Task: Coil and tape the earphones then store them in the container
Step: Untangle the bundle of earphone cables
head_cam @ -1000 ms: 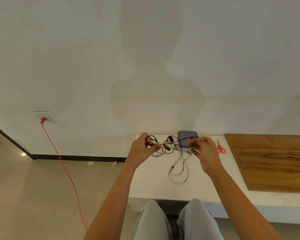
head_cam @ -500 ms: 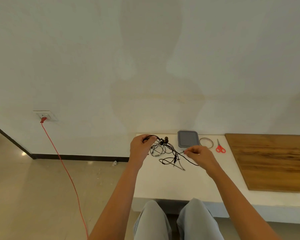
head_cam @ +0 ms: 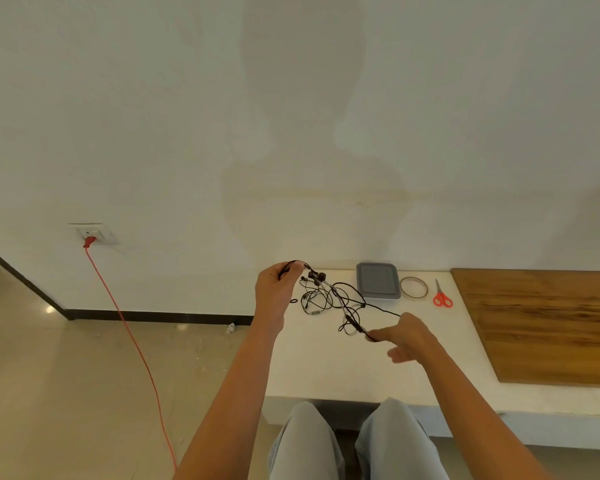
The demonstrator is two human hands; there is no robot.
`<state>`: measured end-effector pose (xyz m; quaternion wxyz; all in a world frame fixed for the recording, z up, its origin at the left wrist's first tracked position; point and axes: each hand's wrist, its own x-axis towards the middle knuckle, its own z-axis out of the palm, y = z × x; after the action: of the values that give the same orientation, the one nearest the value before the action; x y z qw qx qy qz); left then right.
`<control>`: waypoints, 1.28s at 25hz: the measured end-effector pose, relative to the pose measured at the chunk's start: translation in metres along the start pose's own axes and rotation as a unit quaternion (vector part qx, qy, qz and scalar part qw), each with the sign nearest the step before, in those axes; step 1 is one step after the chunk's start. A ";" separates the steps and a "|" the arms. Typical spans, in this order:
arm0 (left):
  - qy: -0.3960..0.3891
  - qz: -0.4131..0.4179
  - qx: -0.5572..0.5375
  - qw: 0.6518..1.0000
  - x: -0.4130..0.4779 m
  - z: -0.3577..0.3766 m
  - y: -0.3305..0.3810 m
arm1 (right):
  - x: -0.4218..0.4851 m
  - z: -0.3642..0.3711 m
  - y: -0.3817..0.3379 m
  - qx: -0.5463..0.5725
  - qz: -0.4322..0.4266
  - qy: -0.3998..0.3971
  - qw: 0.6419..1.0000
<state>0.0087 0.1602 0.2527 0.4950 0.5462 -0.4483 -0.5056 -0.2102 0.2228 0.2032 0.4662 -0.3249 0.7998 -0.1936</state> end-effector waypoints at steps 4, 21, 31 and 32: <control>0.040 -0.023 -0.083 0.995 0.001 0.000 0.007 | 0.006 0.001 0.016 0.131 0.101 -0.089 0.982; -0.077 0.048 -0.060 0.994 -0.009 0.020 0.072 | -0.027 0.065 -0.056 0.178 -0.395 -0.209 0.877; 0.139 0.100 0.085 0.982 0.022 -0.038 0.068 | 0.008 0.043 0.017 0.055 -0.222 0.034 0.973; 0.119 0.075 0.132 0.981 0.022 -0.035 0.054 | 0.005 0.042 0.012 0.085 -0.220 0.046 0.971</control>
<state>0.0460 0.1352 0.3038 0.5051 0.6280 -0.4884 -0.3345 -0.1796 0.2272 0.1723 0.4009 -0.4425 0.7101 -0.3733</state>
